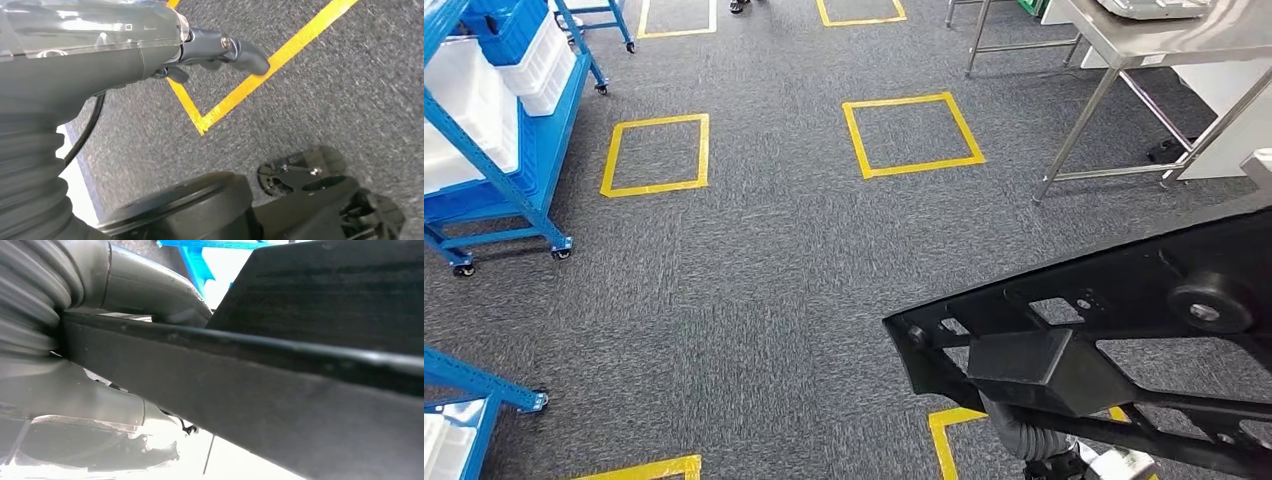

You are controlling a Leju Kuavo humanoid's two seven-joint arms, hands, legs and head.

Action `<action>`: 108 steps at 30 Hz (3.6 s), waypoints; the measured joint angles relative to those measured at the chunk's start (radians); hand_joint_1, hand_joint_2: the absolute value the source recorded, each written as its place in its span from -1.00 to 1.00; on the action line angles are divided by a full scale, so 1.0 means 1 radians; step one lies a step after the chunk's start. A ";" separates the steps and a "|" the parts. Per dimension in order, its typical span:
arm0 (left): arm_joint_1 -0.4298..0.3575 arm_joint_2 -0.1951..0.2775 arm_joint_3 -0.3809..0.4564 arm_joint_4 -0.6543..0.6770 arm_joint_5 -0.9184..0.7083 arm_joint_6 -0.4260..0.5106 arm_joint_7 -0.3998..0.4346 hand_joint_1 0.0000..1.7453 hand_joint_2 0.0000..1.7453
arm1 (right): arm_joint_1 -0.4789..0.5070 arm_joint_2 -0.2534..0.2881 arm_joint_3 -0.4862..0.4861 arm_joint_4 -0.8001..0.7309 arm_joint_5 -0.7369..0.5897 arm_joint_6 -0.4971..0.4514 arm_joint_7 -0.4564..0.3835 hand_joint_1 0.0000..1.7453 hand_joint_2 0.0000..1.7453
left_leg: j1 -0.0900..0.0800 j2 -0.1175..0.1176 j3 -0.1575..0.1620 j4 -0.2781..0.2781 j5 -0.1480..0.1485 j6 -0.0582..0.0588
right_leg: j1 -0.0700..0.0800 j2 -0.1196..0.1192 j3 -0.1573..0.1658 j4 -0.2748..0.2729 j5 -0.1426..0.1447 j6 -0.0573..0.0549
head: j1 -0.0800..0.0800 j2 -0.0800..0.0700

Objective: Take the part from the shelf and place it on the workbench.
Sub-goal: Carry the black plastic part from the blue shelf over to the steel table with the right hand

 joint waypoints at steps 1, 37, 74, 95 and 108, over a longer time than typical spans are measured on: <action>-0.001 0.000 0.000 0.000 0.000 0.000 0.000 -1.00 1.00 | 0.003 0.000 0.000 -0.001 0.000 0.000 0.000 1.00 1.00 | 0.001 0.010 0.001 -0.003 0.002 0.007 | -0.002 0.005 -0.003 0.000 0.002 0.007 | 0.000 0.000; 0.004 -0.004 0.000 0.000 -0.006 -0.010 -0.004 -1.00 1.00 | 0.004 -0.001 -0.007 -0.030 0.009 -0.001 0.018 1.00 1.00 | -0.002 0.071 0.009 -0.030 0.018 0.029 | -0.006 -0.109 -0.118 0.227 -0.115 0.030 | 0.000 0.000; 0.007 -0.005 0.001 0.000 0.003 -0.004 -0.015 -1.00 1.00 | -0.019 0.000 -0.009 -0.011 0.004 0.032 0.017 1.00 1.00 | 0.001 0.113 0.002 -0.022 0.016 0.022 | -0.010 -0.124 -0.110 0.235 -0.092 0.039 | 0.000 0.000; 0.000 -0.002 0.002 0.000 0.002 -0.008 -0.007 -1.00 1.00 | -0.022 0.006 -0.012 -0.009 0.000 0.034 0.019 1.00 1.00 | -0.003 0.000 -0.005 -0.007 0.006 0.003 | -0.004 -0.008 0.011 -0.007 -0.008 0.005 | 0.000 0.000; 0.009 -0.003 0.002 0.000 0.001 -0.009 -0.012 -1.00 1.00 | -0.019 0.009 -0.012 -0.010 0.001 0.035 0.019 1.00 1.00 | -0.003 0.144 0.026 -0.022 -0.010 0.003 | -0.011 -0.187 0.003 0.013 -0.006 0.029 | 0.000 0.000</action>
